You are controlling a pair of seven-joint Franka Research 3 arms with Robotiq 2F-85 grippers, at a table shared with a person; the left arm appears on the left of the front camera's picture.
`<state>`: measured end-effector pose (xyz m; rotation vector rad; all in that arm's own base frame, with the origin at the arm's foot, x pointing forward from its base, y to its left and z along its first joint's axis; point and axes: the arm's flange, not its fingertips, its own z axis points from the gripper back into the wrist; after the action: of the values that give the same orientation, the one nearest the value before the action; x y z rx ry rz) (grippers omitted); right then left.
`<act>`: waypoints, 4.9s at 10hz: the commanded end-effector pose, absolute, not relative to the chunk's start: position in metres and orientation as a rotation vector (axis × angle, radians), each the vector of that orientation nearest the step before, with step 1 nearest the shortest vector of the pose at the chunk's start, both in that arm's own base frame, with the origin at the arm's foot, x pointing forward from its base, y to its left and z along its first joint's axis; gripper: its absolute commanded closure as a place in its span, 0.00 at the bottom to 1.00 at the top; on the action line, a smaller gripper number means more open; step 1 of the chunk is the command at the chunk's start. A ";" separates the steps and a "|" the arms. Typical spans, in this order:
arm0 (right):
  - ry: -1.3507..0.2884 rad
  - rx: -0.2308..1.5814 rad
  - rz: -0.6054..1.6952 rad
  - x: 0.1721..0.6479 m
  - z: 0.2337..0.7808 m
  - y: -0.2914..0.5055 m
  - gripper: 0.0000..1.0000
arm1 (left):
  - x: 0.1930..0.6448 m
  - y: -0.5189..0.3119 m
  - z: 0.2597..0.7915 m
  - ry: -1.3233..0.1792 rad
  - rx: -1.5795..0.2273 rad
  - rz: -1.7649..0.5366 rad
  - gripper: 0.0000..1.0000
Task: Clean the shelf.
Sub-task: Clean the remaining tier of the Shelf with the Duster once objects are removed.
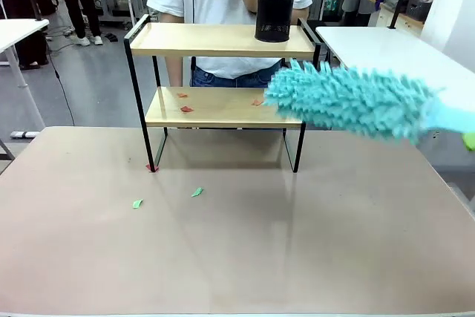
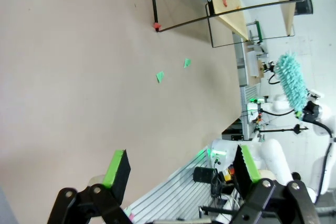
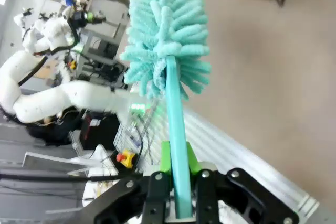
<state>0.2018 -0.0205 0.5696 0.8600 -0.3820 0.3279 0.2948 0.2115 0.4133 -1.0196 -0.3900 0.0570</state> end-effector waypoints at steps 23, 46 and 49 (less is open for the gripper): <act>-0.661 0.460 0.153 0.334 0.481 0.142 0.88 | 0.296 0.211 0.413 -0.421 -1.040 0.039 0.00; -0.551 0.450 0.403 0.371 0.466 0.279 0.88 | 0.296 0.211 0.413 -0.421 -1.040 0.039 0.00; -0.514 0.492 0.466 0.369 0.459 0.282 0.88 | 0.296 0.211 0.413 -0.421 -1.040 0.039 0.00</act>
<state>0.3620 0.2858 0.4575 0.4520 -0.5191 0.4330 0.2949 0.2116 0.4132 -1.0198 -0.3903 0.0577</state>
